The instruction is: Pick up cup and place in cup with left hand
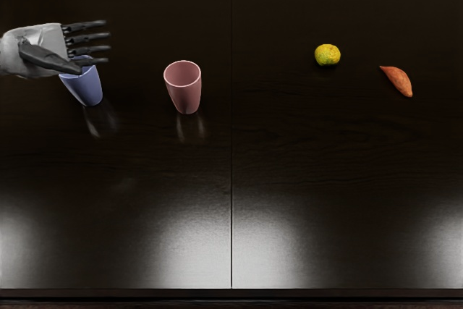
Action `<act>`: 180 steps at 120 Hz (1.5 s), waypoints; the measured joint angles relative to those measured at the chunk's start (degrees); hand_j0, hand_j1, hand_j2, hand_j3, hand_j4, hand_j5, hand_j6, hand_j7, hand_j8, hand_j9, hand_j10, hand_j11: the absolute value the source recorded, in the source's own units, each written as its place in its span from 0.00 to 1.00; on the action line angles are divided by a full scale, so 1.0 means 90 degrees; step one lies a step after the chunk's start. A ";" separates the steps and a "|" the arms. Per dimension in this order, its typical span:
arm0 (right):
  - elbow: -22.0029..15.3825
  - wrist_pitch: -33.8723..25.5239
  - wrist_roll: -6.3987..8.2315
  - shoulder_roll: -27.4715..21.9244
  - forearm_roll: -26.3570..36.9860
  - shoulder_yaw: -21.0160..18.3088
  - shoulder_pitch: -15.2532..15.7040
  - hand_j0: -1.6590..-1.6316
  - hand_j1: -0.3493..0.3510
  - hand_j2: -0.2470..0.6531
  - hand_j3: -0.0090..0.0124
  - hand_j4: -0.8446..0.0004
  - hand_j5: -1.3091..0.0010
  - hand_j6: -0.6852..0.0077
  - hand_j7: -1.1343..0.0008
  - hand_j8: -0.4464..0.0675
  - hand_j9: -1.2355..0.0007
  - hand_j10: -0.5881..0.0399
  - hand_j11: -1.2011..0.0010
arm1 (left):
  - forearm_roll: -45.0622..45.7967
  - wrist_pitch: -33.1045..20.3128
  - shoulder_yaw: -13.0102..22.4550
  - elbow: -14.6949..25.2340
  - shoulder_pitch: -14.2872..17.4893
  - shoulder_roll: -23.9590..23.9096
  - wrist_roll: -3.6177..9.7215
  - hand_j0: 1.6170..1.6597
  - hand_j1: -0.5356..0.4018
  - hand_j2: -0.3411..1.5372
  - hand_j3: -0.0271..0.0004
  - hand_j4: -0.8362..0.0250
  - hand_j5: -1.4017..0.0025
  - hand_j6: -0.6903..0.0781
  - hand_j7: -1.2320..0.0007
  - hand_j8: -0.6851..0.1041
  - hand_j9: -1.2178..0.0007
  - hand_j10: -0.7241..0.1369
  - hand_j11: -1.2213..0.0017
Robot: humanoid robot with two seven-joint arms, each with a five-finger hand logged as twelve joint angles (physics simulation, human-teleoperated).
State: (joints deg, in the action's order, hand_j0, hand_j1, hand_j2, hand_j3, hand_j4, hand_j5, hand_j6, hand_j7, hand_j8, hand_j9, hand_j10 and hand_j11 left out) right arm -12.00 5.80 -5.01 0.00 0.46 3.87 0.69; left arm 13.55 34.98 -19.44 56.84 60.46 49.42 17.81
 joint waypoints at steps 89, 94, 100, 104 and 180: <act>0.0015 -0.0007 0.0000 0.0000 -0.0003 -0.0010 0.0011 0.04 0.03 0.27 0.42 0.98 0.98 0.96 0.98 0.84 0.98 0.91 0.98 | -0.4366 -0.3420 0.2295 -0.0002 0.2476 -0.1962 -0.0008 0.96 0.94 0.18 0.96 0.97 1.00 0.90 1.00 0.87 1.00 0.84 1.00; 0.0015 -0.0006 0.0000 0.0000 -0.0003 -0.0010 0.0011 0.04 0.03 0.27 0.42 0.98 0.98 0.96 0.98 0.84 0.98 0.91 0.98 | -0.4404 -0.3796 0.2666 -0.0013 0.2554 -0.2168 -0.0014 0.96 0.94 0.18 0.96 0.97 1.00 0.90 1.00 0.87 1.00 0.84 1.00; 0.0015 -0.0007 0.0000 0.0000 -0.0004 -0.0010 0.0011 0.04 0.03 0.27 0.42 0.98 0.98 0.96 0.98 0.84 0.98 0.91 0.98 | -0.4428 -0.4176 0.3115 -0.0022 0.2763 -0.2462 -0.0018 0.96 0.94 0.18 0.97 0.97 1.00 0.90 1.00 0.87 1.00 0.84 1.00; 0.0015 -0.0008 0.0000 0.0000 -0.0005 -0.0010 0.0011 0.04 0.03 0.27 0.42 0.98 0.98 0.96 0.98 0.84 0.98 0.91 0.98 | -0.4437 -0.4351 0.3378 -0.0026 0.2855 -0.2625 -0.0020 0.96 0.94 0.18 0.97 0.97 1.00 0.90 1.00 0.87 1.00 0.84 1.00; 0.0015 -0.0008 0.0000 0.0000 -0.0004 -0.0010 0.0011 0.04 0.03 0.27 0.42 0.98 0.98 0.96 0.98 0.84 0.98 0.91 0.98 | -0.4407 -0.4756 0.4700 -0.0413 0.3195 -0.4274 0.0109 0.96 0.68 0.20 0.99 0.73 0.81 0.63 0.78 0.60 0.78 0.60 0.78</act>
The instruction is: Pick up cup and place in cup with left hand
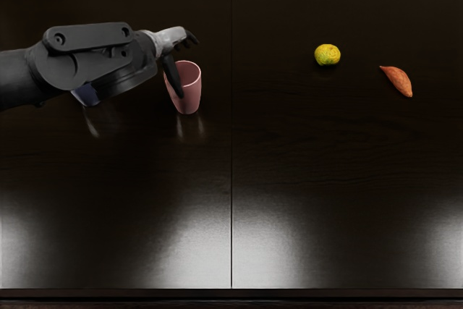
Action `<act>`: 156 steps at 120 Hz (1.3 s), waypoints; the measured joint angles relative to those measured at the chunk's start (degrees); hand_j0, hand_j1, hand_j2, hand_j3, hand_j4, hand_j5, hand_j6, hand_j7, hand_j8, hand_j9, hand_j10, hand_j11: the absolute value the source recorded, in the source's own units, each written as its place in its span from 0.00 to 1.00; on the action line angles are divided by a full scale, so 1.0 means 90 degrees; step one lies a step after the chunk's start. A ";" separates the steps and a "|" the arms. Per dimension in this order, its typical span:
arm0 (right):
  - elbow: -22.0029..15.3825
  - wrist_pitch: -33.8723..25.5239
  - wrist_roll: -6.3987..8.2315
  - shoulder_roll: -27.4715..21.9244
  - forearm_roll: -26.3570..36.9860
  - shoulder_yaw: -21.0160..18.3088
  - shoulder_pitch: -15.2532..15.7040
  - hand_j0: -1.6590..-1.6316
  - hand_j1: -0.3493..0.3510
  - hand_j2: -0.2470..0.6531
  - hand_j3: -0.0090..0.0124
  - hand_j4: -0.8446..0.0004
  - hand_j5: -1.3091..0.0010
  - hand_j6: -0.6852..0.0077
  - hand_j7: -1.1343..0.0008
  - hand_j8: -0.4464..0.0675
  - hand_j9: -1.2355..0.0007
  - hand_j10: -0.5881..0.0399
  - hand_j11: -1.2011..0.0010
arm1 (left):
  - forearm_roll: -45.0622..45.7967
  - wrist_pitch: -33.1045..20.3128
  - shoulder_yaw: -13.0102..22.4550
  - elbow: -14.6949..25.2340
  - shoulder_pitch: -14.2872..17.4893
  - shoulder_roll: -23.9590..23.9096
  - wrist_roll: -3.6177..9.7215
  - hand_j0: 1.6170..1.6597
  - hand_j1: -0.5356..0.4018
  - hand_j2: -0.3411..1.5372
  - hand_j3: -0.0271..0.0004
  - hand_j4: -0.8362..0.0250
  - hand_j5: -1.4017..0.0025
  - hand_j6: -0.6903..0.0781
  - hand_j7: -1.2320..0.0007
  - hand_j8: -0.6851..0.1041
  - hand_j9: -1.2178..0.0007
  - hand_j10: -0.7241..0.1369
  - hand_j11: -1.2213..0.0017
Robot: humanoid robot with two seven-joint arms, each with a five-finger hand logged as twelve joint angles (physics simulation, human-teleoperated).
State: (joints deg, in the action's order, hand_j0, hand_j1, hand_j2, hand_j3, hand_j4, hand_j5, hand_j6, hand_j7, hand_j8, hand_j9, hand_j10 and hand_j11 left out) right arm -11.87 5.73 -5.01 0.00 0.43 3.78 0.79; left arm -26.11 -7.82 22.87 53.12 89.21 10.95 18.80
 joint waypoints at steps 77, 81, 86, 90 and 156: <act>0.0000 0.0002 0.0000 0.0000 -0.0003 0.0000 0.0000 0.04 0.03 0.27 0.42 0.98 0.98 0.96 0.98 0.84 0.98 0.91 0.98 | -0.0099 -0.0004 -0.0010 0.0180 -0.0067 0.0033 0.0352 0.96 0.46 0.23 0.99 0.48 0.67 0.52 0.61 0.54 0.59 0.37 0.59; 0.0000 0.0002 0.0000 0.0000 -0.0003 0.0000 0.0000 0.04 0.03 0.27 0.42 0.98 0.98 0.96 0.98 0.84 0.98 0.91 0.98 | -0.0109 -0.0007 -0.0007 0.0181 -0.0064 0.0033 0.0358 0.96 0.45 0.23 0.99 0.45 0.66 0.52 0.60 0.54 0.57 0.34 0.58; 0.0000 0.0003 0.0000 0.0000 -0.0002 0.0000 0.0000 0.04 0.03 0.27 0.42 0.98 0.98 0.96 0.98 0.84 0.98 0.91 0.98 | -0.0103 -0.0004 -0.0002 0.0184 -0.0059 0.0042 0.0363 0.96 0.43 0.23 0.99 0.44 0.65 0.50 0.58 0.51 0.56 0.32 0.56; 0.0000 0.0002 0.0000 0.0000 -0.0001 0.0000 0.0000 0.04 0.03 0.27 0.42 0.98 0.98 0.96 0.98 0.84 0.98 0.91 0.98 | -0.0100 -0.0003 0.0001 0.0185 -0.0059 0.0051 0.0365 0.96 0.42 0.23 0.99 0.43 0.64 0.49 0.57 0.50 0.55 0.32 0.55; 0.0000 0.0001 0.0000 0.0000 -0.0002 0.0000 0.0000 0.04 0.03 0.27 0.42 0.98 0.98 0.96 0.98 0.84 0.98 0.91 0.98 | 0.0004 0.0098 -0.0258 0.0724 0.0291 0.0689 0.0373 0.94 0.42 0.31 0.99 0.41 0.54 0.45 0.49 0.45 0.48 0.29 0.48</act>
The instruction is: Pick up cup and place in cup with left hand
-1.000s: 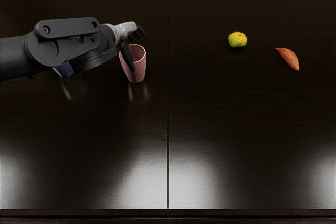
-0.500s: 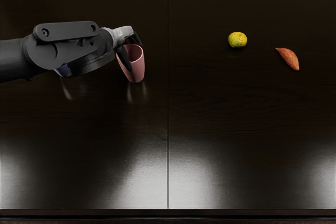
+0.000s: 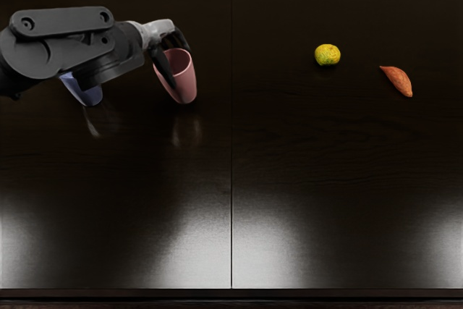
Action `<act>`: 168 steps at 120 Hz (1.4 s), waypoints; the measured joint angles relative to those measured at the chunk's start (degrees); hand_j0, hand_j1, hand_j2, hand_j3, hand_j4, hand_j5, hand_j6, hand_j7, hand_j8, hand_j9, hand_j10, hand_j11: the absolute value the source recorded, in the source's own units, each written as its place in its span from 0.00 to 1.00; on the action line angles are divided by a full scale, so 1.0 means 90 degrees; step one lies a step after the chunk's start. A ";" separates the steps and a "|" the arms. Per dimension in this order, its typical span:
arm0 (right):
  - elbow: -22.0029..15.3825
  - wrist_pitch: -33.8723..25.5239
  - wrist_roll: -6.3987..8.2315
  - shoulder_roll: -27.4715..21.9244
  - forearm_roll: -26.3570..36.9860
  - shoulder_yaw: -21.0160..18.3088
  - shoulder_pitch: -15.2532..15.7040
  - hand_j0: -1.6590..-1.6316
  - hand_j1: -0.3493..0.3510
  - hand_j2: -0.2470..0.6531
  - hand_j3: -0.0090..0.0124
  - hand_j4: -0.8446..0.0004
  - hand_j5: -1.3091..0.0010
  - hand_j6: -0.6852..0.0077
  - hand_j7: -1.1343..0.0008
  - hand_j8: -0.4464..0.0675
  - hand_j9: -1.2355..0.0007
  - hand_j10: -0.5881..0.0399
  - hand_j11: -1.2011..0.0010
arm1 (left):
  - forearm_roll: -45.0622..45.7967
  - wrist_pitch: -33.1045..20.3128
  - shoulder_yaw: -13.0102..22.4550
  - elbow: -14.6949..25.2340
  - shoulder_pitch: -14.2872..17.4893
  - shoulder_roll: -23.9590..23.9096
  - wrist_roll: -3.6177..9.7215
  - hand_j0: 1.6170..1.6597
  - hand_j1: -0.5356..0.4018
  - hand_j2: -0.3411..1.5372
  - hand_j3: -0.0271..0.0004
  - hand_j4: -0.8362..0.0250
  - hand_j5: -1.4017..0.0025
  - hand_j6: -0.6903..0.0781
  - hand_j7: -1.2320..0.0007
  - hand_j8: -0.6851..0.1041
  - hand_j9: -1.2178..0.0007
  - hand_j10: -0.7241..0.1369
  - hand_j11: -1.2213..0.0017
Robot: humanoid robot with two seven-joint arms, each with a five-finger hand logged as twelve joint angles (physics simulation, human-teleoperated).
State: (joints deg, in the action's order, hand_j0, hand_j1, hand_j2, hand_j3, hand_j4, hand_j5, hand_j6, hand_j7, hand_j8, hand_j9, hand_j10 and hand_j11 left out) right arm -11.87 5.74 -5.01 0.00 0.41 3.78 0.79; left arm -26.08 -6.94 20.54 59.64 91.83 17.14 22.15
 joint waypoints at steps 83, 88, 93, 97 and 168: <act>0.0000 0.0000 0.0000 0.0000 0.0002 0.0000 0.0000 0.04 0.03 0.27 0.42 0.98 0.98 0.96 0.98 0.84 0.98 0.91 0.98 | 0.0015 0.0937 -0.0783 0.1301 0.0500 0.2146 0.0291 0.94 0.41 0.31 0.99 0.40 0.54 0.46 0.48 0.45 0.48 0.29 0.48; 0.0000 0.0000 0.0000 0.0000 0.0002 0.0000 0.0000 0.04 0.03 0.27 0.42 0.98 0.98 0.96 0.98 0.84 0.98 0.91 0.98 | 0.0013 0.0974 -0.0787 0.1351 0.0500 0.2287 0.0289 0.94 0.41 0.31 0.99 0.40 0.54 0.45 0.48 0.44 0.48 0.29 0.48; 0.0000 0.0001 0.0000 0.0000 0.0001 0.0000 0.0000 0.04 0.03 0.27 0.42 0.98 0.98 0.96 0.98 0.84 0.98 0.91 0.98 | 0.0012 0.0999 -0.0790 0.1412 0.0500 0.2426 0.0287 0.94 0.41 0.31 0.99 0.40 0.54 0.46 0.48 0.44 0.48 0.28 0.48; 0.0000 0.0000 0.0000 0.0000 -0.0001 0.0000 0.0000 0.04 0.03 0.27 0.42 0.98 0.98 0.96 0.98 0.84 0.98 0.91 0.98 | 0.0005 0.1013 -0.0791 0.1454 0.0500 0.2490 0.0287 0.94 0.41 0.31 0.99 0.40 0.54 0.46 0.48 0.44 0.48 0.29 0.48; 0.0000 0.0002 0.0000 0.0000 0.0001 0.0000 0.0000 0.04 0.03 0.27 0.42 0.98 0.98 0.96 0.98 0.84 0.98 0.91 0.98 | -0.0031 0.1138 -0.0794 0.1617 0.0490 0.3837 0.0216 0.94 0.42 0.31 0.99 0.39 0.54 0.46 0.48 0.44 0.49 0.27 0.49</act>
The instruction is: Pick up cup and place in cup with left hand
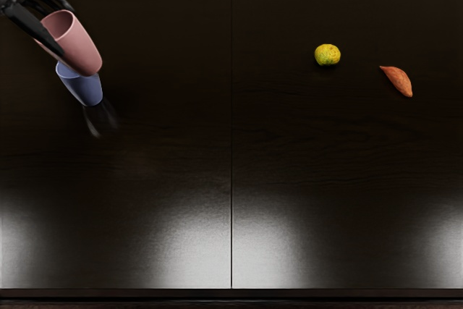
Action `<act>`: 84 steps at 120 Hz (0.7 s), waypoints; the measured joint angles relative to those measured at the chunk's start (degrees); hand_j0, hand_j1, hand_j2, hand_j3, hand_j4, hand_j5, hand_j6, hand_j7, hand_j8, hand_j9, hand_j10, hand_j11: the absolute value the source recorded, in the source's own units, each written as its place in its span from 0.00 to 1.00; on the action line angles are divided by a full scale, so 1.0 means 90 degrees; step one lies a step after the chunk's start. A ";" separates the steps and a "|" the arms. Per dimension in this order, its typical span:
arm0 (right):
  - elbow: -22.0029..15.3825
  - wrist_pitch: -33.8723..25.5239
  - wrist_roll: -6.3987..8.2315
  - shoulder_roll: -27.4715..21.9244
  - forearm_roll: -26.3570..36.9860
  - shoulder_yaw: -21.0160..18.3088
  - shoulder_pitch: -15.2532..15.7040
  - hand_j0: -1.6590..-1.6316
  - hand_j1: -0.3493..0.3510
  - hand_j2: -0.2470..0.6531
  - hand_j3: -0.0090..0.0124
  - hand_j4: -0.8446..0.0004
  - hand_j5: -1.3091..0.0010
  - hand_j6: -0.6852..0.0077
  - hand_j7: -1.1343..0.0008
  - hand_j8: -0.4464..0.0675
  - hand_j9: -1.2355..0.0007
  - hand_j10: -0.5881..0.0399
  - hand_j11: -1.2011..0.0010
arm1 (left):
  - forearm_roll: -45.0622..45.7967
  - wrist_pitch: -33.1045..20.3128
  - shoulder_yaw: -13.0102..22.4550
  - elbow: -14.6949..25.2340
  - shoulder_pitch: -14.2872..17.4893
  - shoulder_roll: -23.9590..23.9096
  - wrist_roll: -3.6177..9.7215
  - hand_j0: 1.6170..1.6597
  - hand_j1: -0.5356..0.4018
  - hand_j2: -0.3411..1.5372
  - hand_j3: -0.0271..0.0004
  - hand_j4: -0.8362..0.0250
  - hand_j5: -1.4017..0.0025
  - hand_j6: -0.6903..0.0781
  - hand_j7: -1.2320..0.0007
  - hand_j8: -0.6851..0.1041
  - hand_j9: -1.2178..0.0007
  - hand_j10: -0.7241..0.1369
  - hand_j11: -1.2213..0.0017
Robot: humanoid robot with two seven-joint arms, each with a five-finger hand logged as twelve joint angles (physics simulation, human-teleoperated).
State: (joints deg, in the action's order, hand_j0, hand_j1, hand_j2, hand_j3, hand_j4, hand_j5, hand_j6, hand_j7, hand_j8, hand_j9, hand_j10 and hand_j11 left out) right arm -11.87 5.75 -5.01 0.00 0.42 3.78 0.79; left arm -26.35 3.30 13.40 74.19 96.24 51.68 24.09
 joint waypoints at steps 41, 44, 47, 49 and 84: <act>0.0000 -0.0002 0.0000 0.0000 -0.0001 0.0000 0.0000 0.04 0.03 0.27 0.42 0.98 0.98 0.96 0.98 0.84 0.98 0.91 0.98 | -0.0139 -0.0100 -0.0064 -0.0114 -0.0112 0.0134 -0.0028 0.93 0.43 0.29 0.99 0.38 0.55 0.44 0.48 0.43 0.49 0.28 0.49; 0.0000 -0.0003 0.0000 0.0000 0.0000 0.0000 0.0000 0.04 0.03 0.27 0.42 0.98 0.98 0.96 0.98 0.84 0.98 0.91 0.98 | -0.0160 -0.0134 -0.0067 -0.0156 -0.0117 0.0120 -0.0028 0.93 0.43 0.29 0.99 0.38 0.54 0.44 0.48 0.43 0.48 0.28 0.48; 0.0000 -0.0003 0.0000 0.0000 0.0000 0.0000 0.0000 0.04 0.03 0.27 0.42 0.98 0.98 0.96 0.98 0.84 0.98 0.91 0.98 | -0.0189 -0.0168 -0.0069 -0.0205 -0.0126 0.0089 -0.0031 0.93 0.43 0.29 0.99 0.38 0.54 0.44 0.48 0.43 0.48 0.28 0.48; 0.0000 -0.0003 0.0000 0.0000 0.0000 0.0000 0.0000 0.04 0.03 0.27 0.42 0.98 0.98 0.96 0.98 0.84 0.98 0.91 0.98 | -0.0206 -0.0186 -0.0070 -0.0235 -0.0127 0.0077 -0.0032 0.93 0.43 0.29 0.99 0.38 0.54 0.44 0.48 0.43 0.48 0.28 0.48; 0.0000 -0.0001 0.0000 0.0000 0.0001 0.0000 0.0000 0.04 0.03 0.27 0.42 0.98 0.98 0.96 0.98 0.84 0.98 0.91 0.98 | -0.0355 -0.0472 -0.0081 -0.0668 -0.0271 -0.0269 -0.0171 0.93 0.43 0.30 0.99 0.40 0.55 0.43 0.49 0.42 0.48 0.28 0.48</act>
State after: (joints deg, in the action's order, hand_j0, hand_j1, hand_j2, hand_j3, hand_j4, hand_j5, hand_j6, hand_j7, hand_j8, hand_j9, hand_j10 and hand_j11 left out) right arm -11.87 5.75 -5.01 0.00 0.43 3.78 0.79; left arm -29.55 -0.95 12.67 68.18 93.80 49.26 22.55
